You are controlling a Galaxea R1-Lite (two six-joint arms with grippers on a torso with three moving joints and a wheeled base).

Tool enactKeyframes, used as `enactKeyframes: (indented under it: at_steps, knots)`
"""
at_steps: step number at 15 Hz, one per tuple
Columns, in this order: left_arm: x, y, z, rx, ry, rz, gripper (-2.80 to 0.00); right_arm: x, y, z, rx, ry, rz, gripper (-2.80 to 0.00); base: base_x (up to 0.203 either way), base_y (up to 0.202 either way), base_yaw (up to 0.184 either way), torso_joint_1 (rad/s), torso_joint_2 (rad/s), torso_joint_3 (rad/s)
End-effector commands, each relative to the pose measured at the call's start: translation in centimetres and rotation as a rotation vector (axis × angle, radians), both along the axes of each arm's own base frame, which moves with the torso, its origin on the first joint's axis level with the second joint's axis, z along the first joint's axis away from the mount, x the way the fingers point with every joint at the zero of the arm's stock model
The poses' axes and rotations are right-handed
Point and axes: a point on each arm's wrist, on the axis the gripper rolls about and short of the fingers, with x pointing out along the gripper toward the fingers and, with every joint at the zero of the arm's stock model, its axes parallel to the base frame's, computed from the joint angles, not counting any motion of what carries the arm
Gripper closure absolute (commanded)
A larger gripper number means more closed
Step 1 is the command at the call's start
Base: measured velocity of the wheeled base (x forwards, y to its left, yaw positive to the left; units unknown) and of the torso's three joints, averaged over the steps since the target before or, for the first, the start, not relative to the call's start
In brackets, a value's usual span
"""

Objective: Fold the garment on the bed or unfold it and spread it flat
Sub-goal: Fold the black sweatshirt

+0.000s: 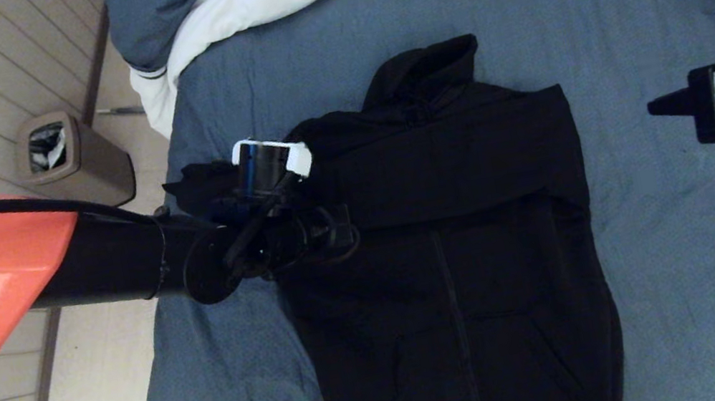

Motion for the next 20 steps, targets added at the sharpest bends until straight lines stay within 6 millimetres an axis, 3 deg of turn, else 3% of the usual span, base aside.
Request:
enactKeyframes:
  at_steps: [1, 7, 10, 11, 12, 16, 18, 20]
  knots:
    - [-0.6, 0.0, 1.3, -0.023, -0.024, -0.007, -2.80, -0.2, 0.0, 0.1, 0.002, -0.003, 0.001, 0.00, 0.000, 0.000, 0.000, 0.000, 0.00, 0.000]
    - [-1.0, 0.1, 3.2, -0.064, -0.062, -0.002, -2.80, -0.4, -0.1, 0.0, 0.007, -0.003, 0.000, 0.00, 0.000, 0.000, 0.000, 0.000, 0.00, 0.000]
    - [-0.6, 1.3, 4.5, -0.076, -0.107, 0.065, -2.80, -0.4, 0.0, -0.1, 0.009, -0.008, 0.007, 0.00, 0.000, 0.000, 0.000, 0.000, 0.00, 0.000]
    - [-0.4, 2.3, 5.2, -0.082, -0.119, 0.091, -2.04, -0.3, 0.1, 0.0, 0.011, -0.015, 0.009, 0.00, 0.000, 0.000, 0.000, 0.000, 0.00, 0.000]
    - [-0.3, 3.6, 6.1, -0.088, -0.132, 0.122, 0.00, -0.3, 0.1, 0.0, 0.013, -0.022, 0.010, 0.00, 0.000, 0.000, 0.000, 0.000, 0.00, 0.000]
    - [0.0, 9.6, 8.3, -0.078, -0.131, 0.249, 0.00, 0.3, 0.3, 0.1, 0.018, -0.039, 0.018, 0.00, 0.000, 0.000, 0.000, 0.000, 0.00, 0.000]
    - [1.0, 12.2, 7.9, -0.071, -0.111, 0.301, 0.00, 0.9, 0.5, 0.1, 0.024, -0.056, 0.032, 0.00, 0.000, 0.000, 0.000, 0.000, 0.00, 0.000]
    - [1.6, 13.6, 6.2, -0.050, -0.062, 0.324, 0.00, 1.4, 0.7, 0.0, 0.023, -0.059, 0.038, 0.00, 0.000, 0.000, 0.000, 0.000, 0.00, 0.000]
